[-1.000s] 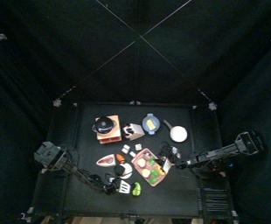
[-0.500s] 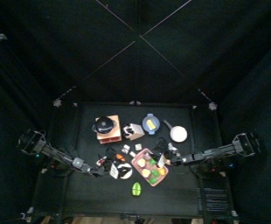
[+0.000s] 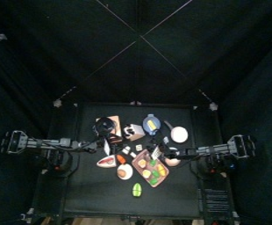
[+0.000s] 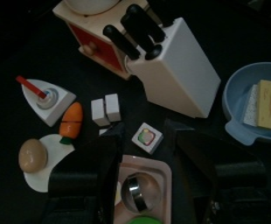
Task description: Grab cleaver
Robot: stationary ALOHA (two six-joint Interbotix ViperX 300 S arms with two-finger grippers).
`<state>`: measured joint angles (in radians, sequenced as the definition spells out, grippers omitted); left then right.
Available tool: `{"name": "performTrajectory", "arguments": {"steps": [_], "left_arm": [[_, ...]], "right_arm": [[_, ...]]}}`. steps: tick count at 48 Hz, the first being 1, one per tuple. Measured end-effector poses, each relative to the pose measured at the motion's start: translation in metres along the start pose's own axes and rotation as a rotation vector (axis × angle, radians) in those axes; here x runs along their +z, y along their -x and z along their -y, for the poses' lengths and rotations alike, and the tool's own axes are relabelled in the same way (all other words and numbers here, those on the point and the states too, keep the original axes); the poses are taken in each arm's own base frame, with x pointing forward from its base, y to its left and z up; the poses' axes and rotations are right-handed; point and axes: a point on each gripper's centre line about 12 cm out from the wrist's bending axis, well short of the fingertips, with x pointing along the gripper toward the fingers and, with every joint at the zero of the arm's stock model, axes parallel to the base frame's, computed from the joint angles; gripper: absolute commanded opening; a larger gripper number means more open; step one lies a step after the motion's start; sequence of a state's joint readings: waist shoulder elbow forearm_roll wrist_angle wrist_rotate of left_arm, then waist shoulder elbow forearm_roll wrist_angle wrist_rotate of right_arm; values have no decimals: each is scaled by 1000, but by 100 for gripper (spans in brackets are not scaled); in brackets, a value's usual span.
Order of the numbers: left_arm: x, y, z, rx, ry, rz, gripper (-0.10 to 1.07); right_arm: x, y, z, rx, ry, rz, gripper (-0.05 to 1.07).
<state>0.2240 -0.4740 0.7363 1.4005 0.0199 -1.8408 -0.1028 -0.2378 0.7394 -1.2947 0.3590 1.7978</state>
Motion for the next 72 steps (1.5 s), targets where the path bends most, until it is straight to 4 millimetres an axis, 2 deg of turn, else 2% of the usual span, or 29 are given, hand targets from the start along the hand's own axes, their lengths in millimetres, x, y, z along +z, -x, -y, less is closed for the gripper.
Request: {"name": "performTrajectory", "arguments": {"steps": [9, 16, 28, 33, 47, 65, 72], "left_arm": [[16, -1, -35, 74, -143, 29, 100], [19, -7, -58, 137, -237, 12, 100], [-1, -47, -83, 186, -304, -102, 99], [-10, -59, -92, 201, -341, -146, 99], [-9, -59, -105, 255, -403, -151, 99], [-29, -54, -112, 265, -415, -204, 98], [-29, -54, -113, 267, -417, -205, 98]], "right_arm": [[2, -13, 15, 2, -33, -21, 78], [4, -18, 22, 11, -50, -29, 78], [5, -19, 22, 28, -55, -32, 78], [-2, -20, 25, 20, -49, -48, 78], [-7, -21, 27, 14, -45, -61, 78], [-11, -21, 27, 24, -39, -72, 78], [-11, -21, 26, 30, -39, -73, 78]]}}
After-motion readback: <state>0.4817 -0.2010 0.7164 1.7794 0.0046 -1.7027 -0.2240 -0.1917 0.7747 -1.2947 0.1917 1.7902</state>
